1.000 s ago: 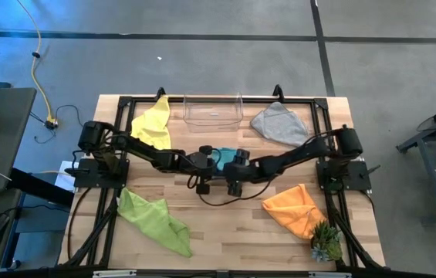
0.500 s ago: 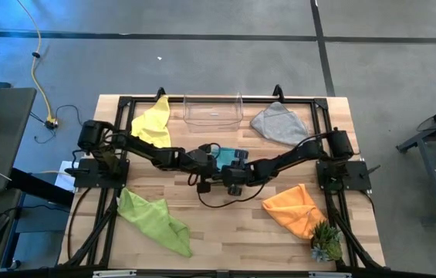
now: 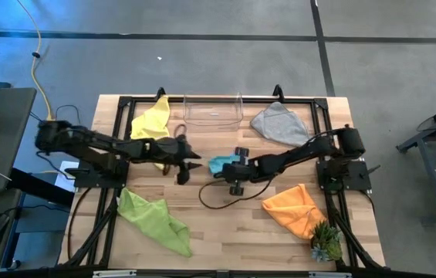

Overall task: Fold microfiber towels
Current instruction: Fold the blue towel

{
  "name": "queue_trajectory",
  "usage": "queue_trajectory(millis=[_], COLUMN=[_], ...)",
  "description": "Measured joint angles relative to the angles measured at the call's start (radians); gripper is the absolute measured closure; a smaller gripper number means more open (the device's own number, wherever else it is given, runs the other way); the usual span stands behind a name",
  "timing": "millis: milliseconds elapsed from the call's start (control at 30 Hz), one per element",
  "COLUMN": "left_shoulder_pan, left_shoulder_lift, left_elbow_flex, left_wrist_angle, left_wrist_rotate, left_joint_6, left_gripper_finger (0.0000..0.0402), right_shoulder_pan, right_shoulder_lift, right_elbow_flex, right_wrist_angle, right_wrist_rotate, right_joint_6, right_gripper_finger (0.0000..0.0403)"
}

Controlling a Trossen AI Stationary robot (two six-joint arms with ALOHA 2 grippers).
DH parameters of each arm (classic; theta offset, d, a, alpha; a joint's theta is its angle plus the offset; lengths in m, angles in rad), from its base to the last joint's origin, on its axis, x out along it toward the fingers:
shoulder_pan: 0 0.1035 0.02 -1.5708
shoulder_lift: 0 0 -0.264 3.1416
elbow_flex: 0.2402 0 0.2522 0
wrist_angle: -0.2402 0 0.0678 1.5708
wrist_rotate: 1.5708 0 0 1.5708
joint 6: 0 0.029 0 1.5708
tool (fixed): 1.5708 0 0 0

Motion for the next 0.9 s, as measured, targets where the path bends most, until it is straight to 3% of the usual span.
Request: queue_trajectory(millis=[167,400,633,900], left_shoulder_pan=[0.017,0.018,0.018,0.018], left_shoulder_lift=[-0.124,-0.203,-0.204,-0.204], left_elbow_flex=[-0.150,-0.241,-0.260,-0.260], left_wrist_angle=[0.124,0.155,0.188,0.188], left_wrist_rotate=[-0.010,-0.072,-0.065,-0.064], left_joint_6=[-0.052,-0.067,-0.067,-0.060], left_gripper_finger=[0.0270,0.0287,0.0296,0.0298], right_shoulder_pan=[-0.060,-0.193,-0.366,-0.495], right_shoulder_lift=[-0.037,-0.028,-0.003,0.155], right_elbow_flex=[0.150,0.435,0.581,0.719], right_wrist_angle=[-0.164,-0.370,-0.359,-0.332], right_wrist_rotate=[-0.037,-0.051,-0.078,-0.179], right_joint_6=[-0.040,-0.191,-0.376,-0.549], right_gripper_finger=[0.0400,0.0401,0.0402,0.0402])
